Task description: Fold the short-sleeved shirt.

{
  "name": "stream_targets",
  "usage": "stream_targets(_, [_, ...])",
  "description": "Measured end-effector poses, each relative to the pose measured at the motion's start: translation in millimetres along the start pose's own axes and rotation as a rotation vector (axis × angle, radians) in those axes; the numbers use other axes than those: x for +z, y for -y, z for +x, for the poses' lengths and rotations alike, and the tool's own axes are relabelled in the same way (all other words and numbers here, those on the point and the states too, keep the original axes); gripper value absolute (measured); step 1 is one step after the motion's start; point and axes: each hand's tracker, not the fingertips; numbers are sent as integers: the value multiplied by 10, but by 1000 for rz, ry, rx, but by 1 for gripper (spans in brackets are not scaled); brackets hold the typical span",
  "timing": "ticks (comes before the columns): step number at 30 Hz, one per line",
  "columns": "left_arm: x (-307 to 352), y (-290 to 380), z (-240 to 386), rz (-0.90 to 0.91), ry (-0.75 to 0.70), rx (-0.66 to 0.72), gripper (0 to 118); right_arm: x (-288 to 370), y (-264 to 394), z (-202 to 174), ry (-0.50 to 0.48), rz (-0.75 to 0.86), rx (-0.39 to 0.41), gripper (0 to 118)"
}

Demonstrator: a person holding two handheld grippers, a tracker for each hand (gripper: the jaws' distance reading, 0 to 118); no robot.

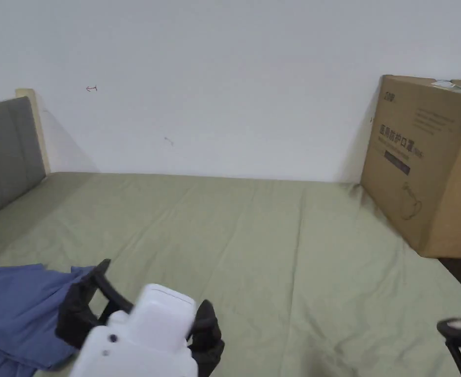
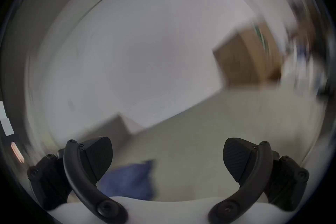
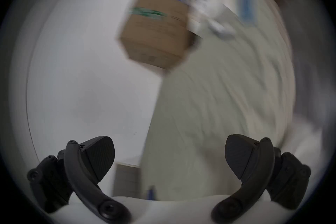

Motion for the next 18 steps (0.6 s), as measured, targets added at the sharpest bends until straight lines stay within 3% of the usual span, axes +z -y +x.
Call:
stream_targets(1, [46,1,-98,50,28,163,118,53,13,-164,-38,53,188,118])
stream_targets(3, [107,7,-182,87,3,385,118,180,190,-490,-116,212,685,118])
stream_targets(5, [101,27,-161,81,-72,386,118,279,461,-603,-153,414,1087,118])
stream_targets(6, [97,36,-158,83,-88,362,118,291,550,-604,-193,474,1198,118])
stream_targets(8, [102,64,-142,102,-125,276,118,328,612,-638,-219,447,1220,118])
stream_targets(11, [111,71,-96,117,-142,222,118,349,589,-616,-232,337,1107,118])
stream_targets(18, [125,80,-63,115,-134,191,118,373,662,-555,-221,314,1095,118])
